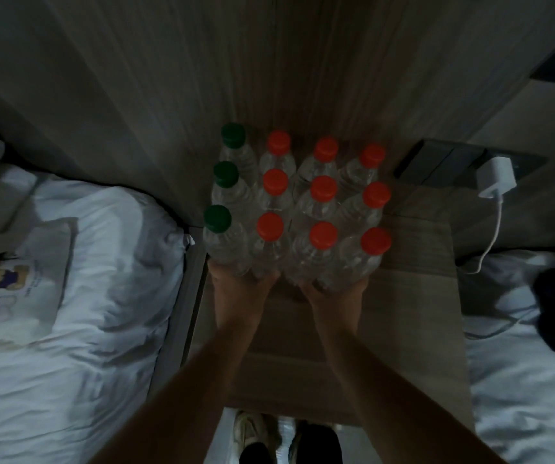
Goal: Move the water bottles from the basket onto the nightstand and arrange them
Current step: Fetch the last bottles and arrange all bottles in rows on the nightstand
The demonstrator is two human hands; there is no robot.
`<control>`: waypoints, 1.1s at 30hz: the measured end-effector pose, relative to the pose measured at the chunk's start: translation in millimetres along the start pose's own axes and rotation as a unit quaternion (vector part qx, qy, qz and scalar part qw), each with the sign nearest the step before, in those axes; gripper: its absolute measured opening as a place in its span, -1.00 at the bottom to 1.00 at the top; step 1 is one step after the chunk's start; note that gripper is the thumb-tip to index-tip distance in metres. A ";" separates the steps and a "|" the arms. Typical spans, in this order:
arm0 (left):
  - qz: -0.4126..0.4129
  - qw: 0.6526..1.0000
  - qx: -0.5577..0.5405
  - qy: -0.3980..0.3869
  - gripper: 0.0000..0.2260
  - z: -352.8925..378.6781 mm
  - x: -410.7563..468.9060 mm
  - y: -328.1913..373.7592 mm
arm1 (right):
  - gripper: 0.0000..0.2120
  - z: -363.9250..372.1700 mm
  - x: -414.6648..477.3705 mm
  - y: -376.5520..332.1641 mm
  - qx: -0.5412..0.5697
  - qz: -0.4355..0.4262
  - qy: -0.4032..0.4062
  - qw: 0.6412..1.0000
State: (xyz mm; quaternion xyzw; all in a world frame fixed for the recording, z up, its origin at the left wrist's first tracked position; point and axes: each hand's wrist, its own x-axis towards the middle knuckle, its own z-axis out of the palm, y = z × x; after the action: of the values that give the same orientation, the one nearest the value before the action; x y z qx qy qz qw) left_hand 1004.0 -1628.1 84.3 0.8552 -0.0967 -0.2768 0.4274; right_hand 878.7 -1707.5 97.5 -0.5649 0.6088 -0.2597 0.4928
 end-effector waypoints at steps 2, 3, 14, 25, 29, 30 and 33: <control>-0.011 1.000 -0.010 0.004 -0.17 0.1 -4.3 4.0 | 0.06 2.0 0.4 0.9 -0.001 0.004 -0.001 1.000; -0.012 1.000 -0.017 0.009 -0.16 -0.6 -7.0 7.6 | 0.06 2.8 1.2 2.2 0.002 0.004 0.000 1.000; 0.026 1.000 -0.015 -0.007 -0.10 -10.3 -8.7 1.6 | 0.03 -6.0 6.9 12.5 0.010 -0.025 -0.046 0.999; 0.063 0.984 -0.047 -0.158 -0.21 -56.3 38.9 6.7 | -0.60 -48.2 43.7 -18.5 -0.035 -0.066 -0.222 0.972; 0.048 0.977 -0.024 -0.209 -0.43 -60.3 47.9 6.0 | -0.58 -50.4 48.9 -10.0 -0.034 -0.031 -0.242 0.969; 0.058 0.977 -0.027 -0.205 -0.46 -59.4 48.7 5.5 | -0.58 -49.2 49.2 -8.6 -0.031 -0.028 -0.240 0.970; 0.066 0.979 -0.048 -0.188 -0.44 -56.3 51.6 2.0 | -0.61 -46.9 49.7 -9.5 -0.034 -0.034 -0.241 0.969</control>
State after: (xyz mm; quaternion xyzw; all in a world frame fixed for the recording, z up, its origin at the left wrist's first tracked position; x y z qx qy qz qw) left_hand 1078.2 -1611.9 92.9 0.7582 -0.2179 -0.4081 0.4595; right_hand 847.0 -1767.9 108.3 -0.6477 0.4609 -0.1123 0.5962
